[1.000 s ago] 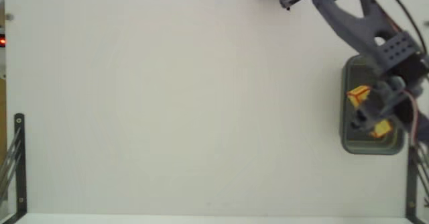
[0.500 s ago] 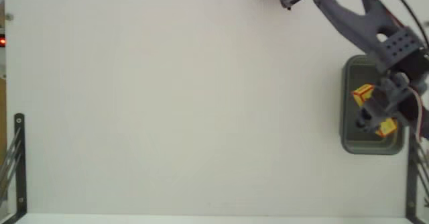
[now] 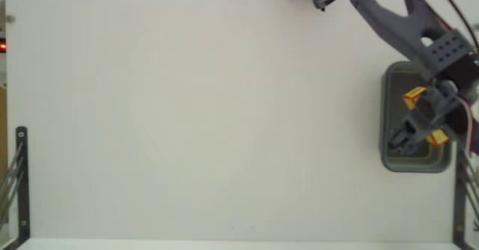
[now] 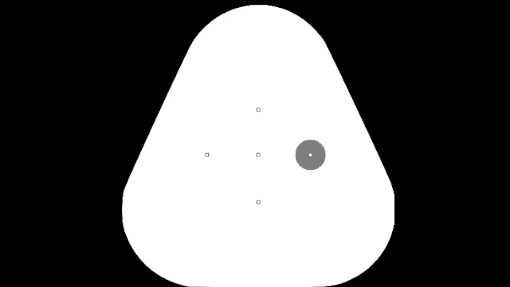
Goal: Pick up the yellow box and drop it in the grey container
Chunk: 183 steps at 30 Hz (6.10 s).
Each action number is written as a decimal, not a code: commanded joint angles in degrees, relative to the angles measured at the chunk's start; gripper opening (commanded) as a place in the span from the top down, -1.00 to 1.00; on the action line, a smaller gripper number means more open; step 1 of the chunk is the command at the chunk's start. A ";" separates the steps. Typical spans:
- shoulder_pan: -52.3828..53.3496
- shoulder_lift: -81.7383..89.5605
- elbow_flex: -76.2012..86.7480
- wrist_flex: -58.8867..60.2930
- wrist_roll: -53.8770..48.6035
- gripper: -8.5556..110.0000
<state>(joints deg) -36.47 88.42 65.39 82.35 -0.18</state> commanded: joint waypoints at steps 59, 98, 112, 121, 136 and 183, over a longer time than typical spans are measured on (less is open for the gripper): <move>-0.93 4.68 0.51 -0.65 0.18 -1.00; 6.78 14.78 10.53 -0.60 0.18 -1.00; 15.13 25.72 21.39 -0.54 0.18 -1.00; 20.79 33.14 28.75 -0.50 0.18 -1.00; 29.28 44.27 39.81 -0.44 0.18 -1.00; 36.47 53.70 49.16 -0.39 0.18 -1.00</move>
<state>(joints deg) -0.26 140.10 114.26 82.18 -0.18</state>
